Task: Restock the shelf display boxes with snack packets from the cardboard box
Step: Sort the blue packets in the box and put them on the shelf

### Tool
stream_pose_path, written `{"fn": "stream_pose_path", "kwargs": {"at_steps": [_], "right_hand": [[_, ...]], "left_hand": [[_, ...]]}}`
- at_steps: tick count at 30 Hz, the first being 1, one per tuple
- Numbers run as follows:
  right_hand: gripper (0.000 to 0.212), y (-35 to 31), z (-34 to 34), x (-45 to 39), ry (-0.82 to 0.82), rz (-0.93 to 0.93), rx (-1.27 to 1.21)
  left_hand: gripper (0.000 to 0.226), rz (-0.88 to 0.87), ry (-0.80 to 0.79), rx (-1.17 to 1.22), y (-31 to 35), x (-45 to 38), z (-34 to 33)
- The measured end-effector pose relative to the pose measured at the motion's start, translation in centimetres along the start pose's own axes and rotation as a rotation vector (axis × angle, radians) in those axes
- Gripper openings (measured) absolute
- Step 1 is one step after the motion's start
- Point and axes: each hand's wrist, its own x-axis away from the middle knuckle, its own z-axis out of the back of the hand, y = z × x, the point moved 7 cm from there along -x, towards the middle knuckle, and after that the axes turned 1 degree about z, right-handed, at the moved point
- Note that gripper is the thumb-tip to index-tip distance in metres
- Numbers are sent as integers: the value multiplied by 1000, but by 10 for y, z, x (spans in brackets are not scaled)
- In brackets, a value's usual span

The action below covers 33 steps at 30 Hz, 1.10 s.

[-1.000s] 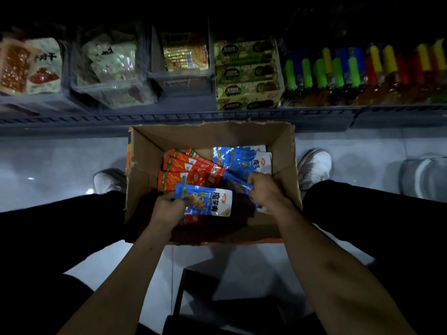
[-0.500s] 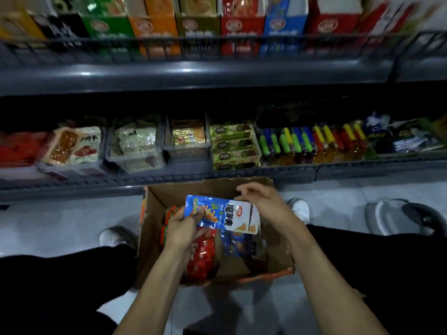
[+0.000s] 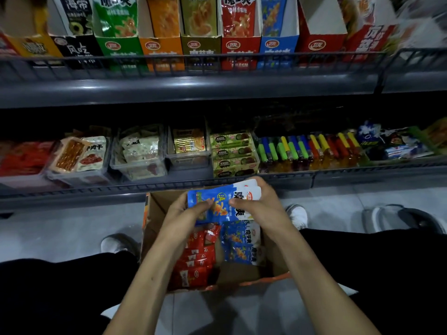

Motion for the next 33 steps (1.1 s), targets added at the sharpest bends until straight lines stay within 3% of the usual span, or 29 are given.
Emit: {"fn": "stream_pose_path", "kwargs": {"at_steps": [3,7,12,14,19,21,24,30,33], "right_hand": [[40,-8,-1,3,17,69,60],[40,-14,3,5,98,106,98],[36,-36,0,14,195,215,370],[35,-48,-5,19,228,285,488],[45,-60,2,16,208,316,459],[51,-60,9,12,172,245,242],[37,-65,15,5,99,152,-37],[27,-88,16,-5,47,105,-426],[24,-116,27,-13,62,144,-363]], "left_hand": [[12,-56,-16,-102,10,6,-2],[8,-262,62,-255,29,17,-8],[15,-508,147,-784,49,31,-21],[17,-548,152,-846,53,33,-26],[6,-349,79,-621,60,22,-21],[8,-219,41,-373,59,16,-20],[25,-123,66,-185,64,11,-21],[16,-192,43,-105,93,10,-46],[4,-362,15,-216,123,9,-63]]}}
